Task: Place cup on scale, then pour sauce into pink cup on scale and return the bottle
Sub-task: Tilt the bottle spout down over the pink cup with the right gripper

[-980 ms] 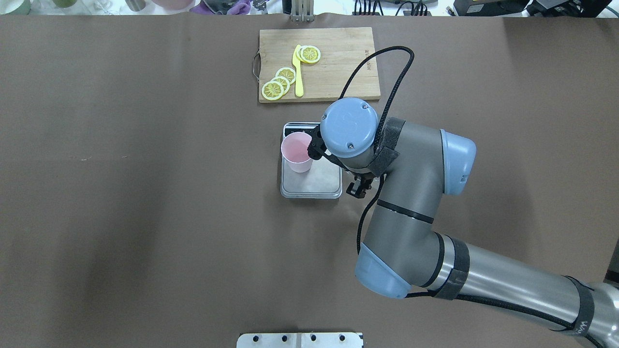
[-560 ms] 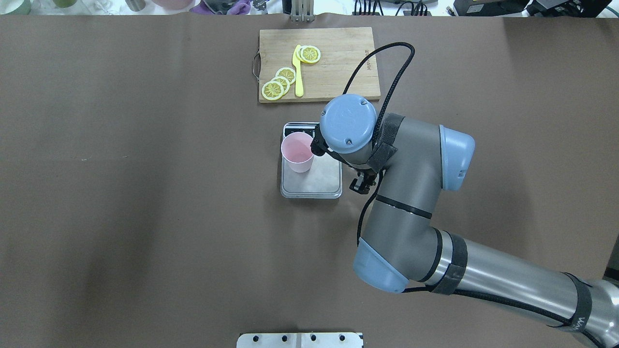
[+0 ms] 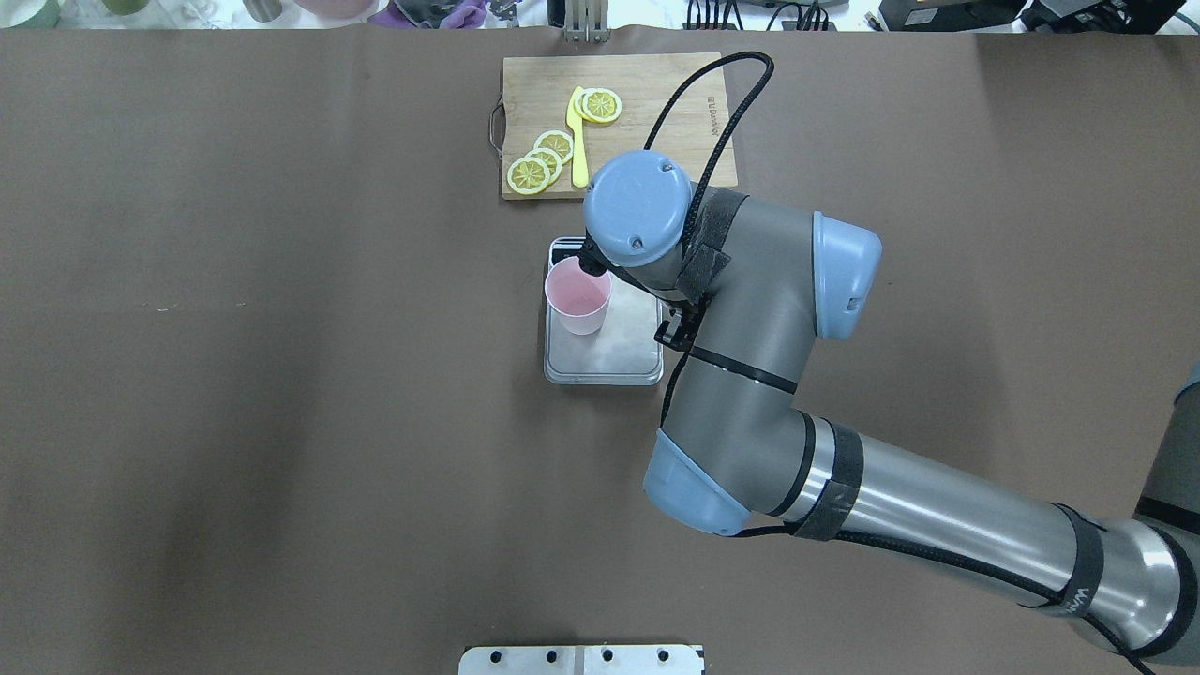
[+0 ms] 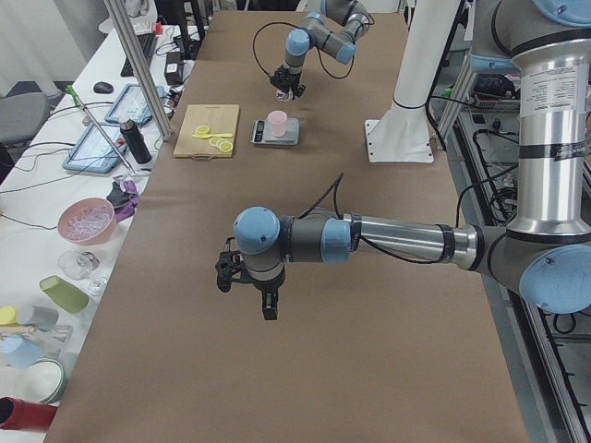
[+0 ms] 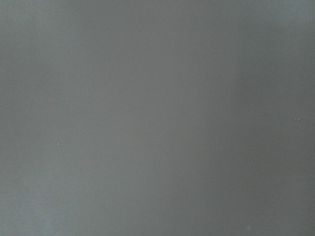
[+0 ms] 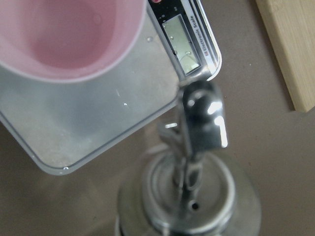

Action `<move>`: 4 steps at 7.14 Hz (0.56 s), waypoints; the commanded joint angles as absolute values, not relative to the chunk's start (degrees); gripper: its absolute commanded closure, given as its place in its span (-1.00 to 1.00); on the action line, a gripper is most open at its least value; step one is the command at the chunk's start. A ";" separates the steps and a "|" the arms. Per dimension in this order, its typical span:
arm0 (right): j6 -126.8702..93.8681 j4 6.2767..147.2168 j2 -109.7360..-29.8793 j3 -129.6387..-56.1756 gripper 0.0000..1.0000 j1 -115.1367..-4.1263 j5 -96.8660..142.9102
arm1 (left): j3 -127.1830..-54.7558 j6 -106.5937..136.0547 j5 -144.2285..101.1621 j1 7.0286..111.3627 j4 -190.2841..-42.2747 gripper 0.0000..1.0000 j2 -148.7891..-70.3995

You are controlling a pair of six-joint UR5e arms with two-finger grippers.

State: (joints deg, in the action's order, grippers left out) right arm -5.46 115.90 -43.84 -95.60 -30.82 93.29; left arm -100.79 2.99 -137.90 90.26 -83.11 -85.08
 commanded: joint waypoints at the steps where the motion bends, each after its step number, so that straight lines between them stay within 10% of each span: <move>1: -4.92 117.67 -41.76 -93.88 1.00 -31.37 93.17 | -100.81 2.99 -137.90 90.26 -83.14 -0.94 -85.08; 4: -4.83 118.65 -40.17 -91.50 1.00 -31.55 92.73 | -100.90 2.99 -137.99 90.26 -83.14 -0.94 -85.17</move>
State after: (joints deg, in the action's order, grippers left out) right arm -4.86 118.18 -40.97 -92.60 -31.50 92.99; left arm -100.88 2.99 -137.96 90.26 -83.14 -85.09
